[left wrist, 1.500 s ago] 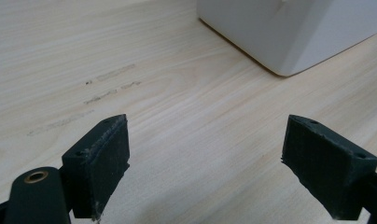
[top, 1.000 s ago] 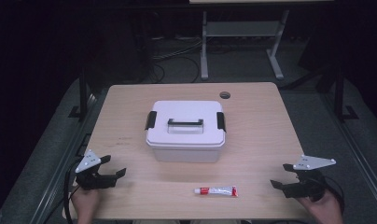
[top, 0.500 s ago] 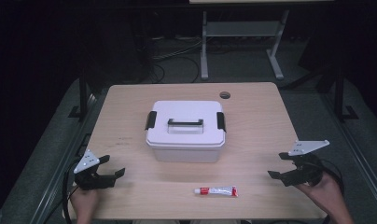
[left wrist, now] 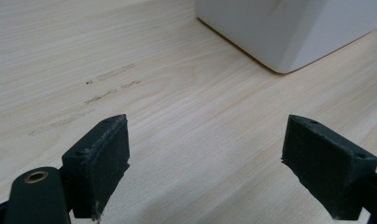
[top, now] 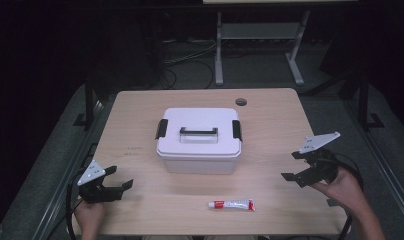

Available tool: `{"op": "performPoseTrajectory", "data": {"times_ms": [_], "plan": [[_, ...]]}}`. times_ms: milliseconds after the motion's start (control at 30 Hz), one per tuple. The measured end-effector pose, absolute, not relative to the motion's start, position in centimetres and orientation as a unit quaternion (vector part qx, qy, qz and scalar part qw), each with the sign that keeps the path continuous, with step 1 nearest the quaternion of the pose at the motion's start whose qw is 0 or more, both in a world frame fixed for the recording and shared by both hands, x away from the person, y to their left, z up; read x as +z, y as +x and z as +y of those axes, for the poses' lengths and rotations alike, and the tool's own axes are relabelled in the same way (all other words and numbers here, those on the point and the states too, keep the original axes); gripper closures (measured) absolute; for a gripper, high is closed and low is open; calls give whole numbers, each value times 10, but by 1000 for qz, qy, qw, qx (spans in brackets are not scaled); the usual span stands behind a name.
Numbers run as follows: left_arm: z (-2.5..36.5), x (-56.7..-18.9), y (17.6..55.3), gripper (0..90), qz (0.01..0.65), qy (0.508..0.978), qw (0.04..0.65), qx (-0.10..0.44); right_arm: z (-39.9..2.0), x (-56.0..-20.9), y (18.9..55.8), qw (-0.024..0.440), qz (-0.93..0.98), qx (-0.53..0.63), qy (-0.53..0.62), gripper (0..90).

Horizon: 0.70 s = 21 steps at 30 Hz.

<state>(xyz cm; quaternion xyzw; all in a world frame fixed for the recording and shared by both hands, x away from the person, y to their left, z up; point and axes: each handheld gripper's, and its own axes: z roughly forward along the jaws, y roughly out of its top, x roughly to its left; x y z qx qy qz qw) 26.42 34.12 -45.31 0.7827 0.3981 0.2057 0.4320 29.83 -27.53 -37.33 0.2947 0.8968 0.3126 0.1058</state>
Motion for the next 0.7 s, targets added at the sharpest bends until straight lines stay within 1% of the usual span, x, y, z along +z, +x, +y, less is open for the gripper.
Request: {"op": "performPoseTrajectory", "data": {"times_ms": [700], "plan": [[342,-453,267,143,397,783,434,202,-248,-349,324,89,925,276,244,158]]}}
